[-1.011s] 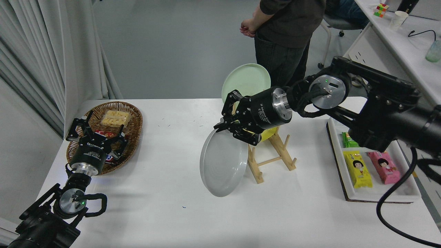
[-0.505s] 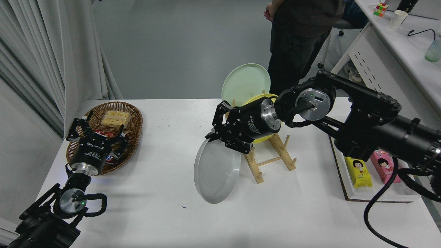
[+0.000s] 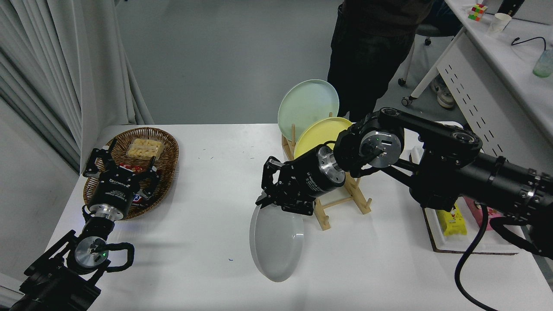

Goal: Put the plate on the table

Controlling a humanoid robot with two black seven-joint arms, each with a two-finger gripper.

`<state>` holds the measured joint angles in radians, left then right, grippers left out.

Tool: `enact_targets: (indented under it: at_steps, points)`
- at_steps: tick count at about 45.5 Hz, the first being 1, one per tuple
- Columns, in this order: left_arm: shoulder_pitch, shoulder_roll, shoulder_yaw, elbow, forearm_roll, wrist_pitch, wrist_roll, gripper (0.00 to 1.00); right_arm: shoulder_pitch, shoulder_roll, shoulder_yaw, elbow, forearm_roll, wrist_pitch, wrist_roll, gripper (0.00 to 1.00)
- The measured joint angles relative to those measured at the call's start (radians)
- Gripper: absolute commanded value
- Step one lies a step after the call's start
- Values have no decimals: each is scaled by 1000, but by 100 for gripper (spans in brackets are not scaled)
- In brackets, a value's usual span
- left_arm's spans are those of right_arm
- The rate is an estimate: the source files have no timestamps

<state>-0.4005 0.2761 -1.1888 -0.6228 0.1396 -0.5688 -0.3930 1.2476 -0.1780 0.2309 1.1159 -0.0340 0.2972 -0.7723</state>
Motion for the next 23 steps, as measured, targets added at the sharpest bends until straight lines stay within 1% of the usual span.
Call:
enact_targets:
  at_steps: [12,23]
  points:
    - [0,0,0,0,0,0,0,98,13,114,-48,-166,-4,21,17,0]
    - [0,0,0,0,0,0,0,98,3,159,-47,-237,-11,24,122,0]
